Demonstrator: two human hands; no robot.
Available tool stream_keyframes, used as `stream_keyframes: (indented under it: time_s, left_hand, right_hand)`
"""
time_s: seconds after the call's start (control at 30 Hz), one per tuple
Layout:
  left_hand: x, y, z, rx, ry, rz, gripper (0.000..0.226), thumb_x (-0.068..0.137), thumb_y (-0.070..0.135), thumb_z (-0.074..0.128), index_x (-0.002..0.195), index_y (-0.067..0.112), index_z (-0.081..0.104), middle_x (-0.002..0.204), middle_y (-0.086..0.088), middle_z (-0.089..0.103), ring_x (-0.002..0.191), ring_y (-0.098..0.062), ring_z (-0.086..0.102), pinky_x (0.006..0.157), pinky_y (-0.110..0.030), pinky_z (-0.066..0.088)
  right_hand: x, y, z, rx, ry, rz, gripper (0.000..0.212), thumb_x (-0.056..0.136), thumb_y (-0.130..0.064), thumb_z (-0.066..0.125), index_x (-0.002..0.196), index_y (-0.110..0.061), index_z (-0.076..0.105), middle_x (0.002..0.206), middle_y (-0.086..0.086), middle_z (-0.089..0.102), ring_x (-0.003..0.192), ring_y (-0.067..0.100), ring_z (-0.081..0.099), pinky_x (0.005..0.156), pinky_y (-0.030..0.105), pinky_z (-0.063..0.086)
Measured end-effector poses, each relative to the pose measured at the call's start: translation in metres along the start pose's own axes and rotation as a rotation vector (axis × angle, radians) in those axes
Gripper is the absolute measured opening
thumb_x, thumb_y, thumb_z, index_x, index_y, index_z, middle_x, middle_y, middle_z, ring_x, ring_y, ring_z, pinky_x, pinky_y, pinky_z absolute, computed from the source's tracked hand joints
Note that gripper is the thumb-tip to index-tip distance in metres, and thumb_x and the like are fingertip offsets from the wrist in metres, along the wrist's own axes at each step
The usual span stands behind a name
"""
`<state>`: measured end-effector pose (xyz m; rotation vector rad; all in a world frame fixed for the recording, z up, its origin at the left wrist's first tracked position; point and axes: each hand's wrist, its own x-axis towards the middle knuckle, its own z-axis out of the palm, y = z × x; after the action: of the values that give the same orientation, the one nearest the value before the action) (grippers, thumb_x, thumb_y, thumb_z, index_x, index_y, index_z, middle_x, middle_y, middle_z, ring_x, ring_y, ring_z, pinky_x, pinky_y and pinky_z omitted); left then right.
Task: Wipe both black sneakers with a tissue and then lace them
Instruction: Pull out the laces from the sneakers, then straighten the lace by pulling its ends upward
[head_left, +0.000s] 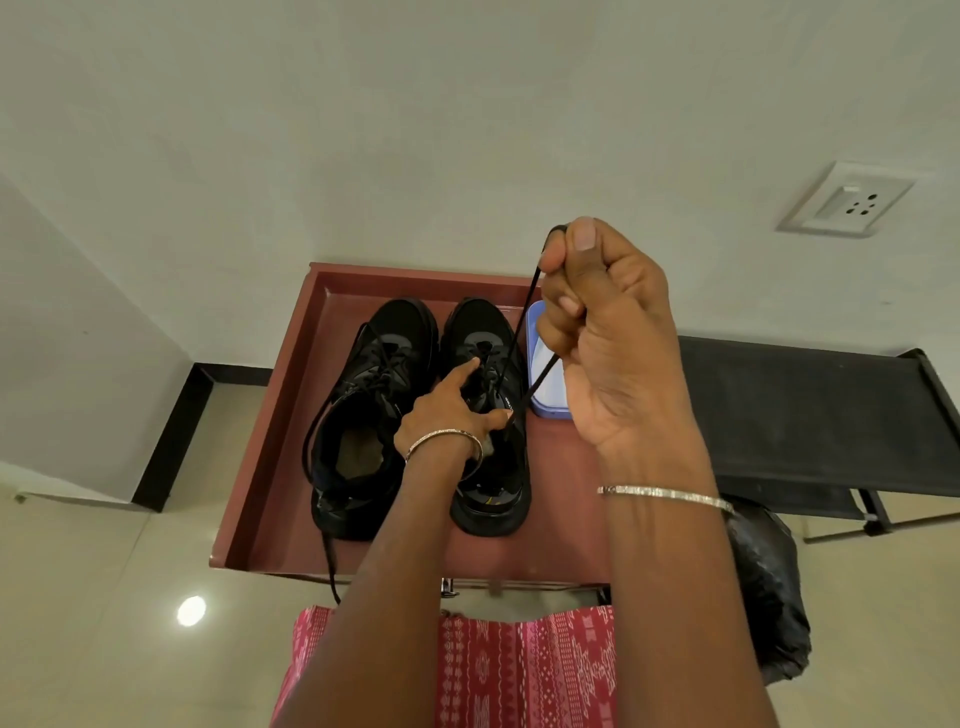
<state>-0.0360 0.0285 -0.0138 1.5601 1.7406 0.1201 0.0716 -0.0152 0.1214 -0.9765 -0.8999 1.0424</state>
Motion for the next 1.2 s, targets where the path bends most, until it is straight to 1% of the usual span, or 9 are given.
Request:
stream_keyframes:
  time_s: [0.17, 0.23, 0.3, 0.37, 0.47, 0.57, 0.7, 0.97, 1.2]
  left_hand:
    - [0.004, -0.01, -0.004, -0.108, -0.067, 0.064, 0.085, 0.072, 0.06, 0.08, 0.145, 0.04, 0.04, 0.137, -0.004, 0.056, 0.121, -0.029, 0.057, 0.096, -0.041, 0.049]
    - [0.005, -0.014, -0.015, -0.253, -0.13, -0.006, 0.064, 0.072, 0.064, 0.077, 0.114, 0.019, 0.06, 0.102, -0.005, 0.064, 0.088, -0.022, 0.064, 0.08, -0.036, 0.049]
    - [0.004, -0.018, -0.028, -0.441, -0.205, -0.124, 0.061, 0.079, 0.071, 0.065, 0.083, 0.01, 0.059, 0.064, -0.004, 0.057, 0.049, -0.018, 0.054, 0.06, -0.032, 0.047]
    - [-0.004, -0.018, -0.041, -0.535, -0.285, -0.19, 0.066, 0.091, 0.07, 0.048, 0.081, 0.006, 0.063, 0.054, -0.002, 0.052, 0.039, -0.015, 0.051, 0.05, -0.026, 0.047]
    - [-0.021, -0.011, -0.062, -0.688, -0.306, -0.125, 0.065, 0.1, 0.062, 0.038, 0.08, 0.006, 0.065, 0.053, -0.002, 0.049, 0.038, -0.012, 0.05, 0.048, -0.024, 0.052]
    - [-0.033, -0.002, -0.082, -0.827, -0.23, 0.026, 0.058, 0.102, 0.054, 0.039, 0.076, 0.009, 0.064, 0.05, 0.002, 0.043, 0.039, -0.012, 0.04, 0.042, -0.022, 0.042]
    - [-0.052, 0.018, -0.098, -0.798, -0.069, 0.235, 0.044, 0.106, 0.04, 0.043, 0.079, 0.012, 0.064, 0.049, 0.006, 0.041, 0.038, -0.006, 0.032, 0.037, -0.018, 0.027]
    - [-0.087, 0.074, -0.158, -0.728, 0.159, 0.497, 0.043, 0.105, 0.03, 0.048, 0.066, 0.015, 0.059, 0.043, 0.015, 0.035, 0.038, -0.004, 0.026, 0.041, -0.018, 0.023]
    - [-0.105, 0.098, -0.171, -0.858, 0.135, 0.555, 0.044, 0.105, 0.024, 0.05, 0.063, 0.012, 0.054, 0.043, 0.011, 0.028, 0.038, -0.006, 0.018, 0.041, -0.02, 0.014]
  right_hand:
    - [0.0, 0.016, -0.004, -0.079, 0.1, 0.003, 0.031, 0.109, -0.024, 0.04, 0.095, -0.009, 0.063, 0.059, -0.004, 0.035, 0.048, 0.005, 0.026, 0.044, 0.017, 0.026]
    - [-0.001, 0.03, -0.01, -0.201, 0.199, 0.035, 0.027, 0.108, -0.027, 0.041, 0.104, -0.012, 0.063, 0.06, -0.003, 0.037, 0.049, 0.004, 0.031, 0.046, 0.016, 0.028]
    - [-0.007, 0.053, -0.015, -0.389, 0.303, 0.136, 0.021, 0.106, -0.031, 0.046, 0.104, -0.018, 0.062, 0.061, -0.004, 0.045, 0.051, 0.004, 0.04, 0.051, 0.018, 0.035]
    - [-0.017, 0.08, -0.02, -0.598, 0.371, 0.28, 0.015, 0.102, -0.031, 0.052, 0.113, -0.021, 0.057, 0.071, -0.005, 0.058, 0.063, 0.007, 0.055, 0.064, 0.025, 0.046]
    - [-0.031, 0.112, -0.017, -0.863, 0.294, 0.482, 0.05, 0.092, -0.031, 0.066, 0.135, -0.018, 0.043, 0.107, 0.007, 0.066, 0.102, 0.025, 0.063, 0.09, 0.039, 0.049]
    - [-0.041, 0.135, -0.001, -1.239, 0.214, 0.541, 0.075, 0.086, -0.052, 0.068, 0.141, -0.013, 0.038, 0.14, 0.013, 0.044, 0.13, 0.035, 0.041, 0.104, 0.042, 0.037]
    - [-0.05, 0.158, 0.014, -1.47, 0.309, 0.477, 0.08, 0.082, -0.064, 0.065, 0.138, -0.012, 0.04, 0.141, 0.011, 0.041, 0.129, 0.031, 0.037, 0.101, 0.044, 0.038]
    - [-0.051, 0.171, 0.014, -1.535, 0.389, 0.373, 0.073, 0.08, -0.059, 0.07, 0.129, -0.01, 0.048, 0.132, 0.01, 0.051, 0.118, 0.03, 0.05, 0.09, 0.044, 0.044]
    - [-0.05, 0.176, 0.014, -1.546, 0.446, 0.349, 0.072, 0.072, -0.058, 0.078, 0.122, -0.012, 0.055, 0.123, 0.008, 0.057, 0.108, 0.028, 0.057, 0.081, 0.042, 0.048]
